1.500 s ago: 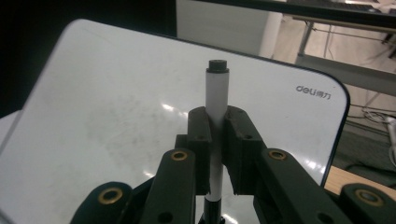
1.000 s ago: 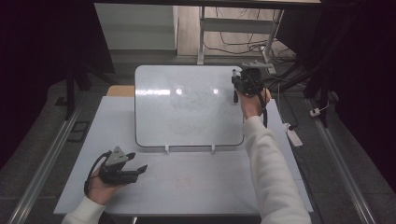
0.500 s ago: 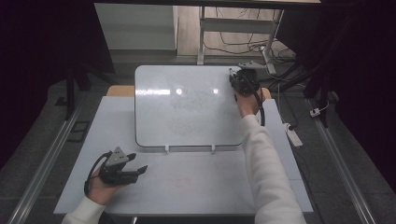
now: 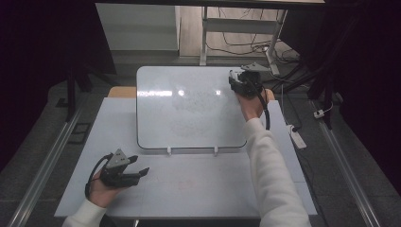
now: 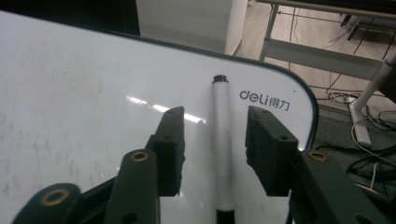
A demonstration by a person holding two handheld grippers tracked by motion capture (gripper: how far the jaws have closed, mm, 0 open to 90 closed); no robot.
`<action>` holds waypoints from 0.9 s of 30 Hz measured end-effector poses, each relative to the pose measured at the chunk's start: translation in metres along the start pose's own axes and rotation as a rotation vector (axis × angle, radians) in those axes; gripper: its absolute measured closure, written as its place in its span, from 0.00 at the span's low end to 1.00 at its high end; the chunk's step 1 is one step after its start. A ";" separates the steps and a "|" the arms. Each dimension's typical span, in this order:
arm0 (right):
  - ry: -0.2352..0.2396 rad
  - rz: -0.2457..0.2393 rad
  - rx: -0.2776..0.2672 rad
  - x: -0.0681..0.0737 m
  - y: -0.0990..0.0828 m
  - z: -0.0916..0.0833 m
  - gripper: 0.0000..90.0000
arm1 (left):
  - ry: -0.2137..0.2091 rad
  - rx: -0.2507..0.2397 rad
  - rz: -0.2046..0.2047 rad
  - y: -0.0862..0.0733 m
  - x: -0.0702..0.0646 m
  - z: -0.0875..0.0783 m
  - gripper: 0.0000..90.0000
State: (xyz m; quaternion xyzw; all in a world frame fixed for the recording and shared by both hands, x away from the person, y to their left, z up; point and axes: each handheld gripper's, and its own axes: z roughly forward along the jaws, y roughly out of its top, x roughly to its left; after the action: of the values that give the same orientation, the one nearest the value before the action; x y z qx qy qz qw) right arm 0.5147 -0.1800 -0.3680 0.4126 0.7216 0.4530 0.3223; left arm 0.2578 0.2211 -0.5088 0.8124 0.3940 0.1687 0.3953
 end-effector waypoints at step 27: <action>0.271 -0.075 -0.026 -0.008 -0.131 -0.130 0.51 | 0.003 -0.010 -0.073 0.000 0.007 -0.001 0.34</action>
State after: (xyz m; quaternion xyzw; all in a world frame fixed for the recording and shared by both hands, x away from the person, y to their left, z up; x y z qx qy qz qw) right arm 0.3695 -0.2704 -0.4376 0.3164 0.7675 0.5014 0.2438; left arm 0.2618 0.2269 -0.5089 0.7953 0.4233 0.1570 0.4046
